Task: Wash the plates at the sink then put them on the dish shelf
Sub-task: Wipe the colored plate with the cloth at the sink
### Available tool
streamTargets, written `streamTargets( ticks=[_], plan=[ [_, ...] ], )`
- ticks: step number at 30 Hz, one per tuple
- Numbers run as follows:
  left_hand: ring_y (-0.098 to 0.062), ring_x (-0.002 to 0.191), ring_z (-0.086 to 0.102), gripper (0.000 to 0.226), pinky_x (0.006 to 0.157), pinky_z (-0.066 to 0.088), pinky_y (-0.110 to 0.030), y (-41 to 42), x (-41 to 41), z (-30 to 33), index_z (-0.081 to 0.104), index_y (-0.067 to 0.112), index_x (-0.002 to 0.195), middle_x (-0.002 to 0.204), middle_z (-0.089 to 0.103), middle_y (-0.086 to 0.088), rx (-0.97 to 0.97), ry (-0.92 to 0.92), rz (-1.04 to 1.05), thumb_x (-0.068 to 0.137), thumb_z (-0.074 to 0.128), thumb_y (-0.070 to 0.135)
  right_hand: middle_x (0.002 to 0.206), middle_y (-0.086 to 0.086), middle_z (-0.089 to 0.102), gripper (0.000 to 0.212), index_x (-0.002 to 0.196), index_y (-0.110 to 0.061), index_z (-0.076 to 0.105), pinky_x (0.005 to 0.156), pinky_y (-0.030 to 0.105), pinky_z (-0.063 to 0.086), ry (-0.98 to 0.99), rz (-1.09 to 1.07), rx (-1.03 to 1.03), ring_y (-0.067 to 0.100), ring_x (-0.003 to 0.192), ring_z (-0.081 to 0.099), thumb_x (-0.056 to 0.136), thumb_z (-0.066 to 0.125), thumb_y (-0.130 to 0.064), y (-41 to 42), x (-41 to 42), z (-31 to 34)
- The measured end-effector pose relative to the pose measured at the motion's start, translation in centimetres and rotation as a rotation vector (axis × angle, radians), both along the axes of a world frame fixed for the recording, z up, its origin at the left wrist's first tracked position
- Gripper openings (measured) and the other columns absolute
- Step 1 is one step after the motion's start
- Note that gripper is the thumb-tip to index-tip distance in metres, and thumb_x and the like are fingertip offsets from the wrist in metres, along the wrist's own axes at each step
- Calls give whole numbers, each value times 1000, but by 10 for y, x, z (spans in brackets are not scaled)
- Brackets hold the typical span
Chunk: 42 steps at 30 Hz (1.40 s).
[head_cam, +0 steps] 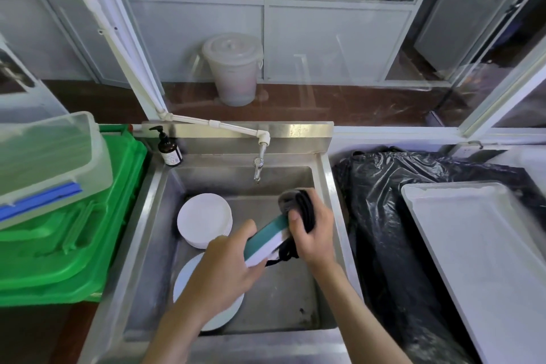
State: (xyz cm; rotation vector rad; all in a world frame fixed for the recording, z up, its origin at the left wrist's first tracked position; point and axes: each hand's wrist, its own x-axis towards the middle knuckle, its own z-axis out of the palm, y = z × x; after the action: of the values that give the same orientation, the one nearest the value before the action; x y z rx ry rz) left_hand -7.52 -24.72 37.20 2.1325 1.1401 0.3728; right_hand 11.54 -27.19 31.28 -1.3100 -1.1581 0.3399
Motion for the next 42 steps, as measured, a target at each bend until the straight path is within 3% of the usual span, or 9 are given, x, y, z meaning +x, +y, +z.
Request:
streamTargets(
  ticks=[4, 10, 13, 20, 27, 31, 35, 38, 42],
  plan=[
    [-16, 57, 39, 44, 50, 33, -24, 0, -6, 11, 36, 30, 76, 59, 46, 6, 41, -95, 50, 83, 79, 32, 95, -4, 71, 38, 103, -12, 69, 83, 36, 49, 267, -158, -133, 17, 92, 67, 98, 49, -45, 5, 8, -13],
    [-15, 54, 35, 47, 49, 28, -24, 0, -8, 16, 35, 39, 76, 62, 40, 10, 73, -185, 29, 83, 80, 29, 98, -6, 71, 33, 107, -8, 67, 82, 23, 49, 54, -99, -18, 15, 94, 68, 98, 51, -35, 7, 4, 23],
    [-13, 51, 31, 40, 47, 24, -22, 1, -13, 23, 37, 31, 75, 58, 35, 6, 45, -287, 62, 77, 77, 37, 92, -13, 72, 22, 100, -15, 67, 85, 18, 47, 351, -159, -70, 2, 94, 66, 107, 49, -26, 12, 7, 25],
    [-44, 82, 63, 51, 71, 54, -59, 2, -9, 18, 59, 5, 95, 88, 67, -21, -187, -611, 349, 68, 86, 39, 107, 11, 76, 69, 109, -28, 75, 105, 61, 51, 989, -155, -519, 31, 109, 70, 73, 69, -86, 8, 11, -73],
    [-33, 113, 70, 55, 106, 50, -59, 23, -12, 1, 79, 31, 101, 107, 79, -8, -719, -568, 365, 69, 73, 75, 115, -2, 75, 20, 107, -46, 69, 106, 55, 52, 918, -202, -662, 23, 112, 68, 95, 61, -60, -11, 3, -74],
    [-37, 113, 70, 28, 105, 51, -57, 19, -3, -7, 81, 16, 97, 105, 79, -13, -765, -675, 548, 90, 76, 42, 122, 5, 73, 54, 121, -32, 68, 106, 51, 52, 974, -217, -775, 26, 113, 69, 83, 66, -69, -9, 2, -72],
    [-34, 106, 72, 19, 96, 56, -51, 16, 15, -9, 78, 15, 96, 100, 80, -8, -719, -797, 700, 93, 75, 34, 99, 8, 76, 25, 112, -33, 69, 79, 36, 56, 1196, -305, -847, 28, 89, 72, 100, 58, -52, -10, -16, -60],
    [-24, 93, 70, 14, 88, 57, -44, 22, 27, -10, 76, 22, 86, 84, 78, 6, -634, -831, 756, 93, 75, 34, 53, 3, 57, 51, 87, -21, 83, 48, 24, 46, 1369, -268, -791, 14, 42, 52, 107, 46, -49, -8, -40, -55],
    [-18, 80, 61, 28, 76, 50, -37, 28, 34, -9, 66, 10, 80, 76, 65, 3, -516, -854, 754, 96, 73, 32, 50, -1, 60, 43, 92, -7, 61, 40, 23, 41, 1400, -177, -768, 11, 34, 47, 109, 48, -44, -1, -66, -37]
  ],
)
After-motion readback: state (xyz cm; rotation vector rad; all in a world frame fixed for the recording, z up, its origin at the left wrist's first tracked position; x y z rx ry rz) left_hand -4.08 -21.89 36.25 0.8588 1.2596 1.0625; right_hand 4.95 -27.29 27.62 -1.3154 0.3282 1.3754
